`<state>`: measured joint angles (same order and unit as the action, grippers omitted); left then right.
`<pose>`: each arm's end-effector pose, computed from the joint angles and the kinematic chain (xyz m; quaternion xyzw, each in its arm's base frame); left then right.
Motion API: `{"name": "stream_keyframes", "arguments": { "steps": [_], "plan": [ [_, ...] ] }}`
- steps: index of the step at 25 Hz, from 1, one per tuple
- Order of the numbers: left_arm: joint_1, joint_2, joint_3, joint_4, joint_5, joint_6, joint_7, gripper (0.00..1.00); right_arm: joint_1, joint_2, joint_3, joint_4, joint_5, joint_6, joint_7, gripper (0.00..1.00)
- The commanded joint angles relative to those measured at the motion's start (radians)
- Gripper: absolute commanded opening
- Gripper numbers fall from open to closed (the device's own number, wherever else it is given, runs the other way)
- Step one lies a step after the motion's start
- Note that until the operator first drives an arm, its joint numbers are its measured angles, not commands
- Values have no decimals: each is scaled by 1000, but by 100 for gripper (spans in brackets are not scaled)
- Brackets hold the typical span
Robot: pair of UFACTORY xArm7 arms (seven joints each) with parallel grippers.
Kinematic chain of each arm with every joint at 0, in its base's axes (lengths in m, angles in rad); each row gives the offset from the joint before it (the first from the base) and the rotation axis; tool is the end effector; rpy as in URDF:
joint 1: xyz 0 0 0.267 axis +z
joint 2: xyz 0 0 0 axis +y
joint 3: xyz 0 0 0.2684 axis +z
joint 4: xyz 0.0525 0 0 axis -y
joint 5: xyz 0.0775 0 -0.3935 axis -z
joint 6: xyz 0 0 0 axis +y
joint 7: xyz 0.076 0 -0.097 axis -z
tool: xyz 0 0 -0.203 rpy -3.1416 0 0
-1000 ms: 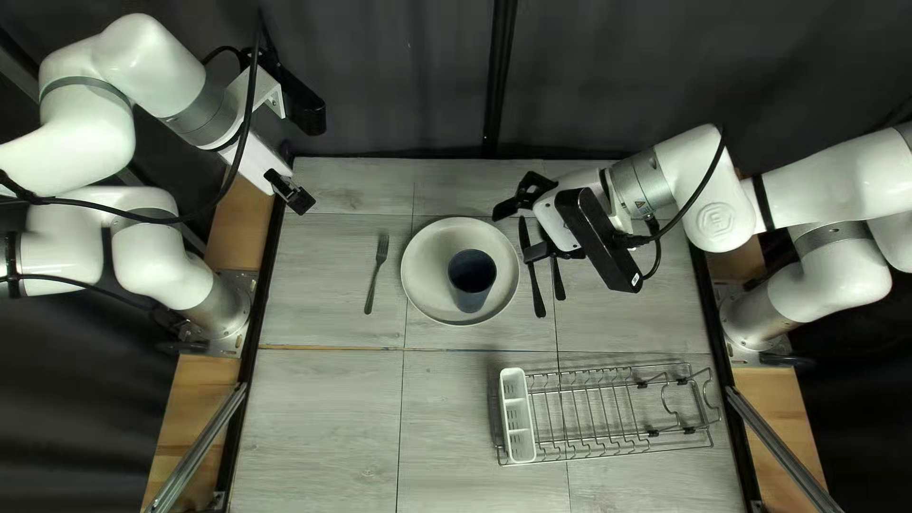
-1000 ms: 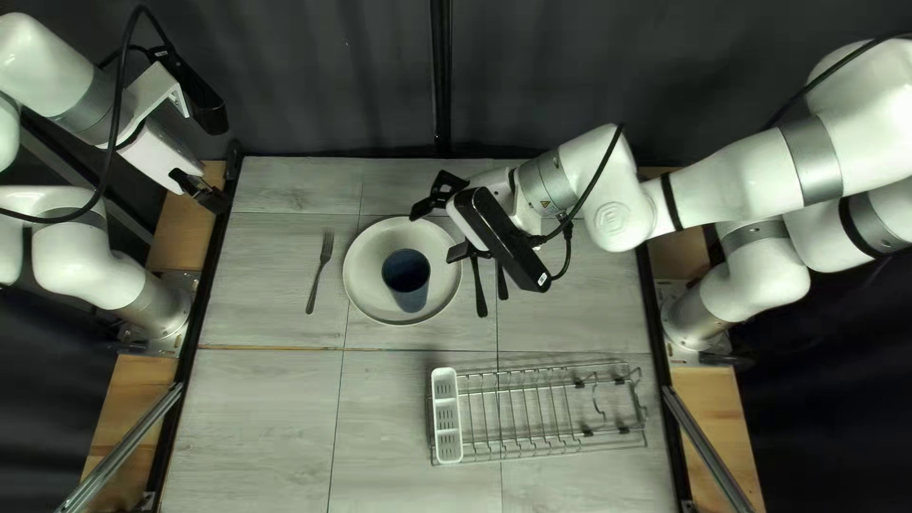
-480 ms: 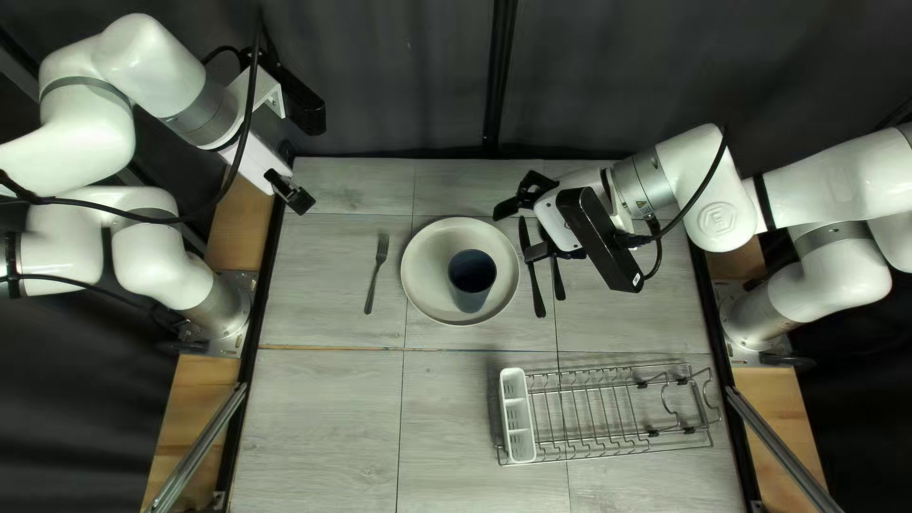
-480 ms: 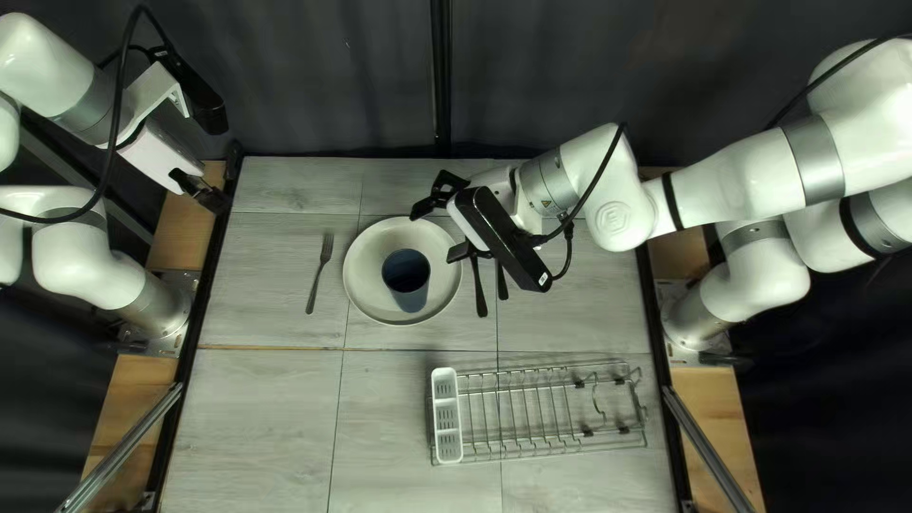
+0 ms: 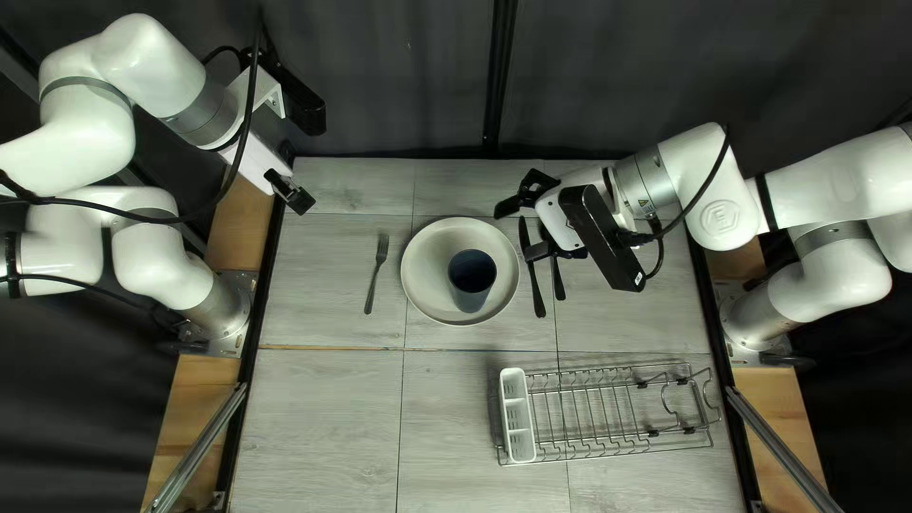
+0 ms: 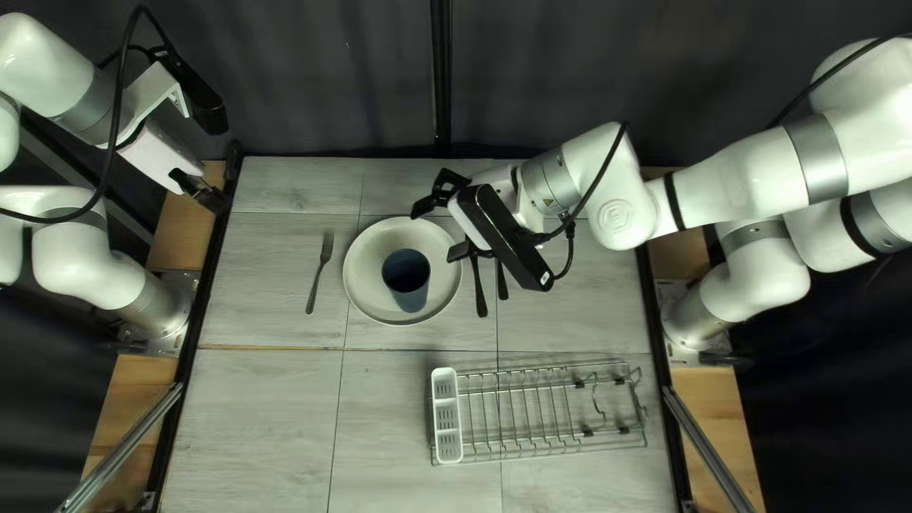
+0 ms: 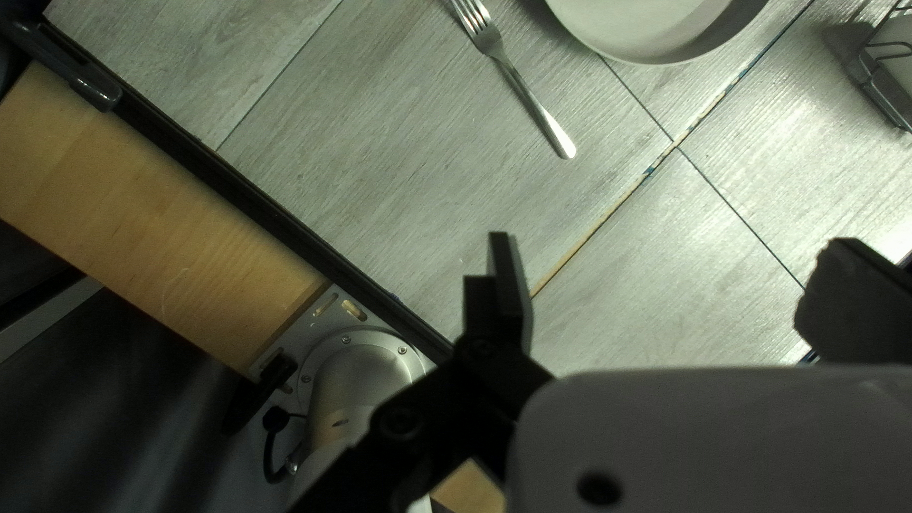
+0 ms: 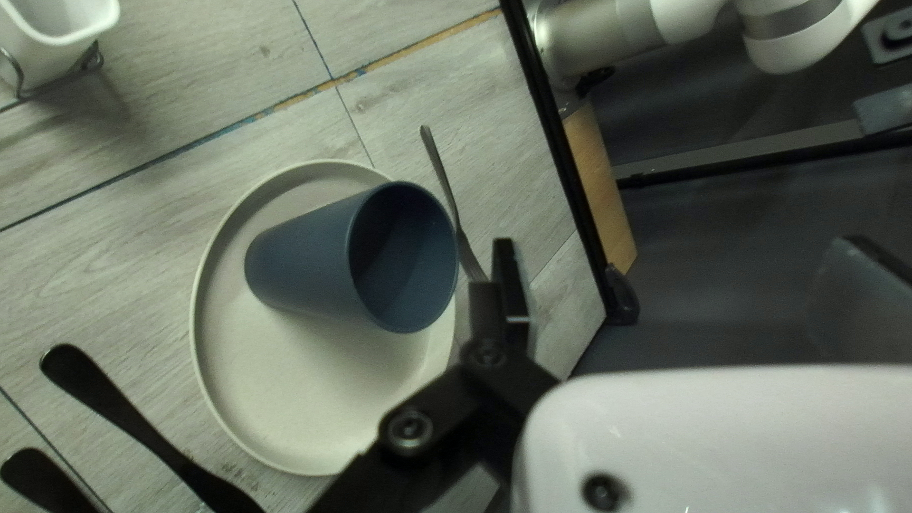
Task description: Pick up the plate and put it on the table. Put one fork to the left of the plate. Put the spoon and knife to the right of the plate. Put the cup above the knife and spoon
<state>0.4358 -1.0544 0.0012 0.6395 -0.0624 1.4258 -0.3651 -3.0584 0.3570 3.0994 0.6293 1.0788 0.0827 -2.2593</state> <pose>0.3032 0.1218 0.3018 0.9119 0.3868 0.1346 0.0269 0.5956 -0.0185 0.2351 0.7197 0.5222 0.4049 0.2128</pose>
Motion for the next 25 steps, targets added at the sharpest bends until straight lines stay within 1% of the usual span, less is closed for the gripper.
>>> {"name": "stream_keyframes", "arguments": {
  "steps": [1,18,19,25],
  "plan": [
    [0,0,0,0,0,0,0,100,0,0,0,0,0,0,0,100],
    [0,0,0,0,0,0,0,100,0,0,0,0,0,0,0,100],
    [0,0,0,0,0,0,0,100,3,18,4,-3,5,1,5,100],
    [0,0,0,0,0,0,0,100,3,18,4,-3,5,1,5,100]
  ]
}}
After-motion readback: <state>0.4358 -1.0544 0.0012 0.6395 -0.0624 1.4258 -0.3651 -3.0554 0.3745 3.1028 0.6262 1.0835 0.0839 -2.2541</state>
